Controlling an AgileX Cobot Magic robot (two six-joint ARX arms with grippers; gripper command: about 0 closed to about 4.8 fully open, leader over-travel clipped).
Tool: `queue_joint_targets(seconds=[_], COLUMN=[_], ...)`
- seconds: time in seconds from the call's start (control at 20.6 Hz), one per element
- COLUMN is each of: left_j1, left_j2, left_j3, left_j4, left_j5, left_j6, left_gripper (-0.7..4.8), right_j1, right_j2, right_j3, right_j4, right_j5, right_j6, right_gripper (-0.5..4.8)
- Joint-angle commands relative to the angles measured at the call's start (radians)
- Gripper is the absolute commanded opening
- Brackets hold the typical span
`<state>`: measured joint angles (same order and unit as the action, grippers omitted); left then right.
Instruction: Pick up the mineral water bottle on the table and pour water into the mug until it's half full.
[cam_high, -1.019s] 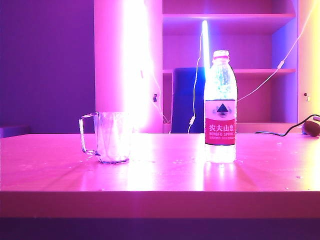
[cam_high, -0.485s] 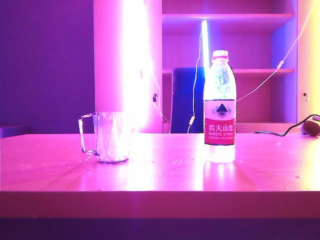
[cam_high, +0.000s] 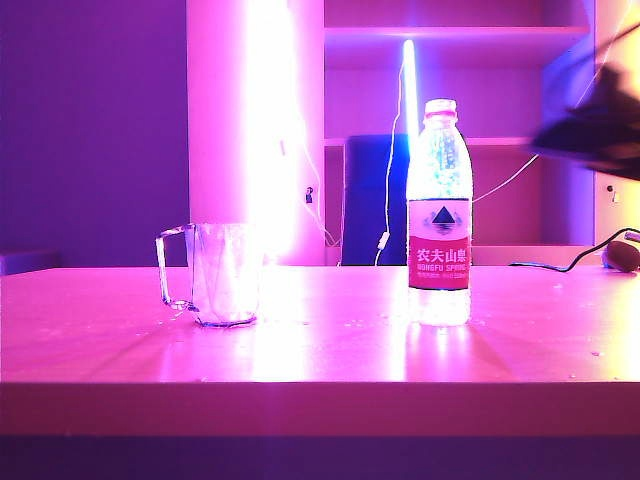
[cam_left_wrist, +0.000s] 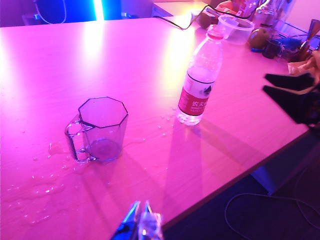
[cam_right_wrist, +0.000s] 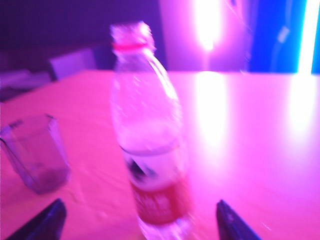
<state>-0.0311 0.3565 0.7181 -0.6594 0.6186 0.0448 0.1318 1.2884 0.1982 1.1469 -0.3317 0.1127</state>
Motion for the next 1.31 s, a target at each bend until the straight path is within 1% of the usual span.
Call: queue_joint_targets(seconds=[0.05,0.15,0.24,0.34,0.58,0.68,0.73,0.78,1.02,1.16,1.21,1.26,1.31], left_j1=[-0.001,0.000,-0.001,0.000,0.000,0.000,0.000,0.000,0.000,0.000,0.000,0.000,0.000], left_j2=[-0.001,-0.001,-0.001,0.000,0.000,0.000,0.000,0.000,0.000,0.000,-0.001,0.000,0.000], left_j3=[0.003,0.003,0.003,0.003,0.003,0.003,0.003,0.003,0.003,0.003,0.003,0.003,0.003], left_j4=[0.002,0.001,0.000,-0.005,-0.007,-0.008,-0.009,-0.009,-0.029,-0.044,-0.043,-0.043,-0.043], left_j5=[0.006,0.006,0.007,-0.002,-0.002,-0.005,-0.005,-0.005,-0.005,-0.005,-0.005,-0.005,-0.005], left_j6=[0.000,0.001,0.001,0.011,0.011,0.011,0.010,0.008,0.008,0.008,0.008,0.008,0.008], left_gripper=[-0.06,-0.06,-0.06,-0.06,-0.06,-0.06,-0.06,-0.05,-0.06,-0.05,-0.05,-0.05,-0.05], right_j1=[0.078,0.116,0.127,0.134,0.138,0.138,0.138,0.138,0.138,0.138,0.138,0.138,0.138], right_j2=[0.262,0.386,0.434,0.489,0.578,0.608,0.613,0.614,0.614,0.617,0.622,0.628,0.634], right_j3=[0.070,0.136,0.171,0.237,0.387,0.430,0.444,0.452,0.527,0.560,0.581,0.595,0.609], right_j4=[0.267,0.264,0.264,0.257,0.143,0.127,0.109,0.094,-0.063,-0.097,-0.140,-0.167,-0.195], right_j5=[0.077,0.092,0.094,0.122,0.093,0.093,0.094,0.096,0.097,0.098,0.097,0.097,0.097], right_j6=[0.007,0.007,-0.003,-0.037,-0.035,-0.035,-0.035,-0.037,-0.038,-0.038,-0.039,-0.038,-0.039], right_gripper=[4.24,4.37,4.38,4.77,4.77,4.58,3.93,3.87,3.87,3.86,3.74,3.42,2.95])
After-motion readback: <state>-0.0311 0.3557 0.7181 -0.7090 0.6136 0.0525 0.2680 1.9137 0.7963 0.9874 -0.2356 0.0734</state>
